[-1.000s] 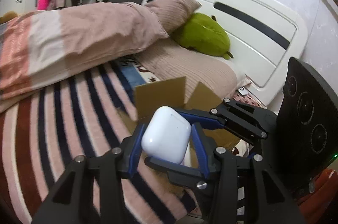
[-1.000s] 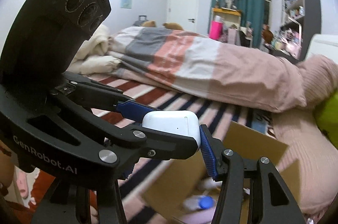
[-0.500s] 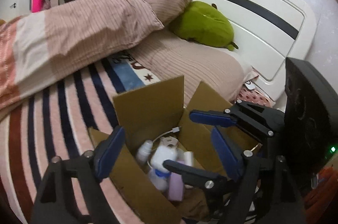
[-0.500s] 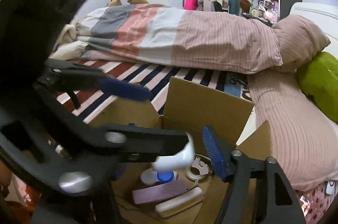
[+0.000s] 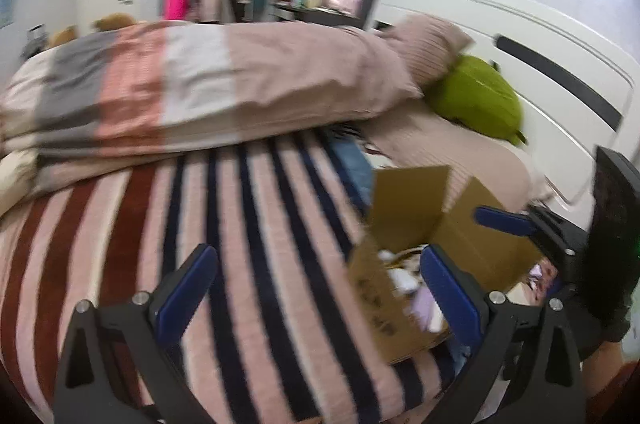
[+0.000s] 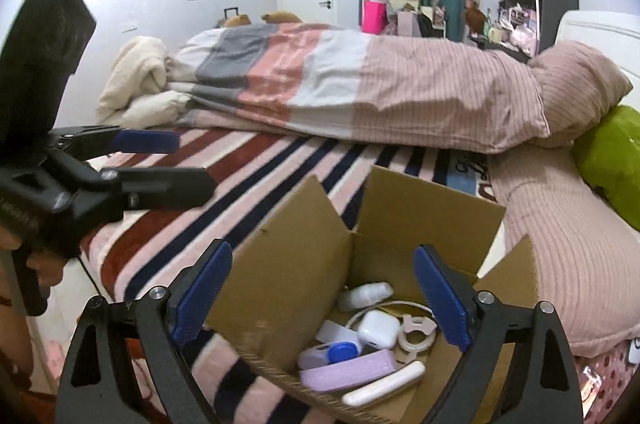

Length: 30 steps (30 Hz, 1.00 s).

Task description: Organize rigid objects

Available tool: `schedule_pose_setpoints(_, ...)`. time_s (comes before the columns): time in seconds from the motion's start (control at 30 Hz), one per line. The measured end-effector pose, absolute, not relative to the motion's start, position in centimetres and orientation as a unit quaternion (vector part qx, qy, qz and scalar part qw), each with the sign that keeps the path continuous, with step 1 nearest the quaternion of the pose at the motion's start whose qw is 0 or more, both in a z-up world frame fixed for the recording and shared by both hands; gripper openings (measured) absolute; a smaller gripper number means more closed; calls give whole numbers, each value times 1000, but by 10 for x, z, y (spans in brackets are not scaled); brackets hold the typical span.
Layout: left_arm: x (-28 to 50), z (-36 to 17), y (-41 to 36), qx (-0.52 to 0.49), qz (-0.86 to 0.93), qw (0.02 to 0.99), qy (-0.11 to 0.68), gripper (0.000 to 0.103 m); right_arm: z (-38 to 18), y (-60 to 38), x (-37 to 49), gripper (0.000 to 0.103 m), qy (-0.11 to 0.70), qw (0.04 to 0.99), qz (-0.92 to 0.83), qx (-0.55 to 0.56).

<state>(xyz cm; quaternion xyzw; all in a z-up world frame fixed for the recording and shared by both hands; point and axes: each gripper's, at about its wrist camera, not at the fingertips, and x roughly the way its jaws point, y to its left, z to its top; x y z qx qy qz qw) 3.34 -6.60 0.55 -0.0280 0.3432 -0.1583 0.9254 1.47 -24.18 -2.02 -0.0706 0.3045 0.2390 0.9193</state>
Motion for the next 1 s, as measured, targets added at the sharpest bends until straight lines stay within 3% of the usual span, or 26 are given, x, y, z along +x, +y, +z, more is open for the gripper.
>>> schedule_pose_setpoints(0.1,23,9,-44,-29,-117,936,331,101,-15,-235,7,101,288,922,248,-77)
schedule_pose_setpoints(0.37,5,12,-1,-35,-55,947,316,101,-6,-232,1,101,281,927,242,-56)
schedule_pose_setpoints(1.0,4,9,6,-18,-25,949,314,101,3,-232,3,101,271,935,223,-43)
